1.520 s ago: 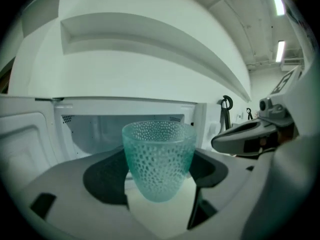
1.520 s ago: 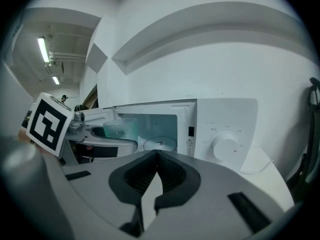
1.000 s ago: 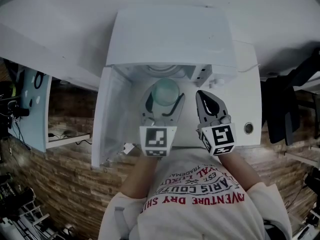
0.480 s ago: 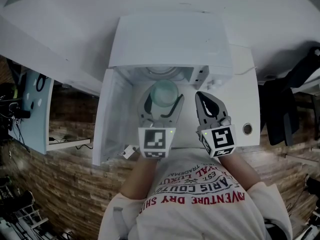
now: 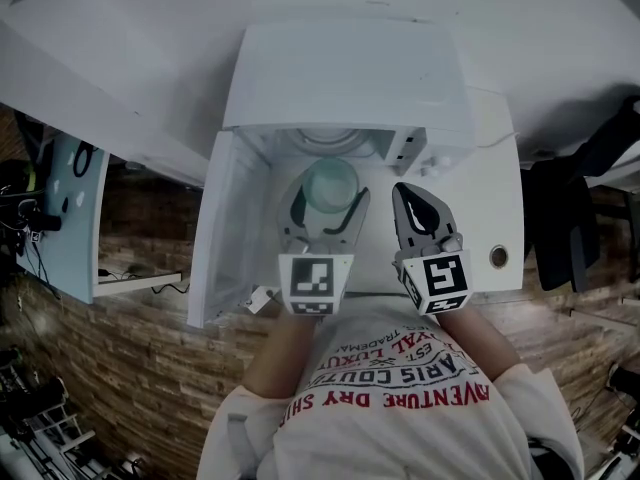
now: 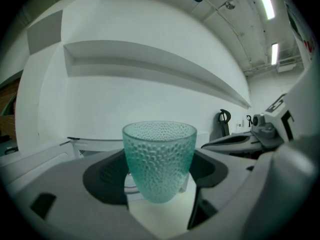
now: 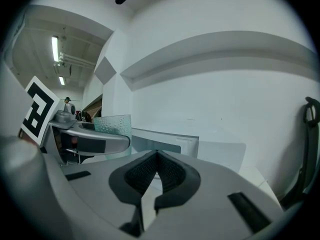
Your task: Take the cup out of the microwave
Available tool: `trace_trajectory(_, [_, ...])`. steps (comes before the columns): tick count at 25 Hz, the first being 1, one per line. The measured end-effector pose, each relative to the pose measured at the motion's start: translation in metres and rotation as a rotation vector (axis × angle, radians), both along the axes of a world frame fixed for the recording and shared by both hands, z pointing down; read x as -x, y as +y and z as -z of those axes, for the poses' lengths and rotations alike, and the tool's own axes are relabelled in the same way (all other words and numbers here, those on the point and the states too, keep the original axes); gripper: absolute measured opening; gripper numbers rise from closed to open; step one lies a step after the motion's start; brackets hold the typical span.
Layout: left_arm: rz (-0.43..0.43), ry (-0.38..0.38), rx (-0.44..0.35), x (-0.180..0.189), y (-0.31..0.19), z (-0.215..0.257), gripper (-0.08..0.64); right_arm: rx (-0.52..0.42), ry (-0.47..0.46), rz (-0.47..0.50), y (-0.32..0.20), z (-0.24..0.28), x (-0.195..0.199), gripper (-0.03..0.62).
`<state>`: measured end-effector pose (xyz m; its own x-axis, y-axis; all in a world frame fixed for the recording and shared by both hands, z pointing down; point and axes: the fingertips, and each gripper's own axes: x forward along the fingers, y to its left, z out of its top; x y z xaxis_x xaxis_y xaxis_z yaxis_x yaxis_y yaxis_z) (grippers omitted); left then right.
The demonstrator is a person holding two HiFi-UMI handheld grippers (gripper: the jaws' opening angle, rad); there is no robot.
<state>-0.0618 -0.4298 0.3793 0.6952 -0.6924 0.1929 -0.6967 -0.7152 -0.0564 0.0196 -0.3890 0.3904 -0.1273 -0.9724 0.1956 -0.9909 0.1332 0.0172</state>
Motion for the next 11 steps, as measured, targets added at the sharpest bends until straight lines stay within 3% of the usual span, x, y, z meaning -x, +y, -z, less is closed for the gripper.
trace_trajectory(11, [0.017,0.002,0.008,0.0055,-0.0092,-0.0057,0.37,0.001,-0.001,0.014,-0.0079,-0.0018,0.0044,0.011])
